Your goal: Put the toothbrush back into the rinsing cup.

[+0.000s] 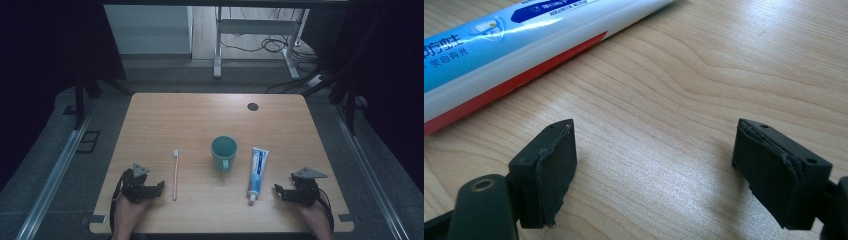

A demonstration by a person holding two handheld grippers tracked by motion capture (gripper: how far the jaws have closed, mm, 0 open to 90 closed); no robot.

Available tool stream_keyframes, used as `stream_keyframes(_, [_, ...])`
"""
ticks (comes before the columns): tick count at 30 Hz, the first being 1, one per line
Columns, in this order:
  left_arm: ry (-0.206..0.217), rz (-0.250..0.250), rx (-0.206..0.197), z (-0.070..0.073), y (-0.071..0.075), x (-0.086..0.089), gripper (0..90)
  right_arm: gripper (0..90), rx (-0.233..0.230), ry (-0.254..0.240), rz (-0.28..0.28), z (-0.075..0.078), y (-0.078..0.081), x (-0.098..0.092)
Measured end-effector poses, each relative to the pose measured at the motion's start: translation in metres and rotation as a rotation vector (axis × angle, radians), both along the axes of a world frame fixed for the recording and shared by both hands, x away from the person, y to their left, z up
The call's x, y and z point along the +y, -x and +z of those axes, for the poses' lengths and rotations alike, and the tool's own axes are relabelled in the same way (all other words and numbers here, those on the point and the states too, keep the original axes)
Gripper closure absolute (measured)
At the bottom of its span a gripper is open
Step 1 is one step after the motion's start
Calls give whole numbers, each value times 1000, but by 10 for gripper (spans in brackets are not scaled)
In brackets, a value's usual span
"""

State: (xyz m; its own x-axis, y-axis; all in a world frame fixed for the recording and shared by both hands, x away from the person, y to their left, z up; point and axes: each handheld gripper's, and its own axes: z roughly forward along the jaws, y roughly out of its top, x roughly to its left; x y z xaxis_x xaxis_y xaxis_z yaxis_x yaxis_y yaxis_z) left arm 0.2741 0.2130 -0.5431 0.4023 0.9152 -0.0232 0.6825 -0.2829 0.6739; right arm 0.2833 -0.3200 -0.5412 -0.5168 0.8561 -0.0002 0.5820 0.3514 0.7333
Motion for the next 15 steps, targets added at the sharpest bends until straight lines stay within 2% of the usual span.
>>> stream_keyframes(4, [0, 1, 4, 1, 0, 0, 146, 176, 0, 0, 0, 0, 0, 0])
stream_keyframes(8, [-19, -6, -6, 4, 0, 0, 182, 172, 1, 0, 1, 0, 0, 0])
stream_keyframes(15, [-27, -30, -21, 12, 3, -4, 311, 170, 1, 0, 2, 0, 0, 0])
